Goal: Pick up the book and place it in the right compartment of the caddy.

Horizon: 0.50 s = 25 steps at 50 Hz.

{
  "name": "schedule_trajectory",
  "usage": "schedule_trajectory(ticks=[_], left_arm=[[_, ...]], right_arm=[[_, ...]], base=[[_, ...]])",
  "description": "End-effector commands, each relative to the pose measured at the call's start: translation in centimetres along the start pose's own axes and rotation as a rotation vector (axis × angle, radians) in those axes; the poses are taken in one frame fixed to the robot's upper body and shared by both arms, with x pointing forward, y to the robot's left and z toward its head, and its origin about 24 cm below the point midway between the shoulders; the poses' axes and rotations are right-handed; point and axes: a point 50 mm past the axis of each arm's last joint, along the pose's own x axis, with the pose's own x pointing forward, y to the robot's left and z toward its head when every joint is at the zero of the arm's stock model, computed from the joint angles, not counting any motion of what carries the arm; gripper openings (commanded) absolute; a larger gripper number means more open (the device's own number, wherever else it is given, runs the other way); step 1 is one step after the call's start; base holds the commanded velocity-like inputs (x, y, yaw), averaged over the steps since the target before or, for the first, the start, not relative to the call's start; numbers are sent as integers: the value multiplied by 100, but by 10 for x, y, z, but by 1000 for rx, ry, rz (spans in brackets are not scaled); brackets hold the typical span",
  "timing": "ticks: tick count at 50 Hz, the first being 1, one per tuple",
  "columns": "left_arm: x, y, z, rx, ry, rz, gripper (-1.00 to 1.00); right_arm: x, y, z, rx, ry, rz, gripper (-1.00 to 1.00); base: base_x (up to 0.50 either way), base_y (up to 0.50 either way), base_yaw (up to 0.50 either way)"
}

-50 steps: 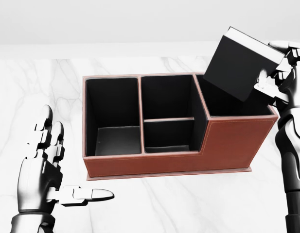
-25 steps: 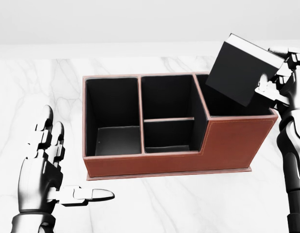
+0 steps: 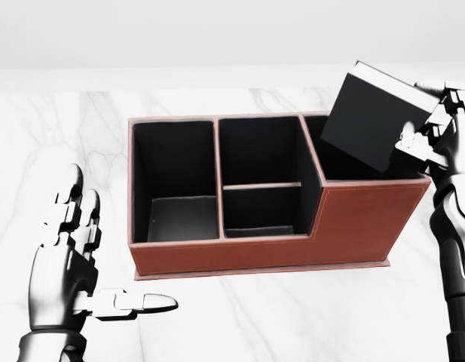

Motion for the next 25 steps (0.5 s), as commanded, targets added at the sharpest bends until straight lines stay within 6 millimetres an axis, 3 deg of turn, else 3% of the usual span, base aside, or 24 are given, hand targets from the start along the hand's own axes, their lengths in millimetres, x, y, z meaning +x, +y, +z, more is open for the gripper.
schedule_trajectory(ticks=[1,25], left_arm=[[0,0,0,0,0,-1,100],[0,-1,0,-1,0,-5,100]], right_arm=[[3,-4,7,54,-18,-16,-100],[6,-6,-6,35,47,-25,-100]], base=[[0,0,0],[0,0,0]])
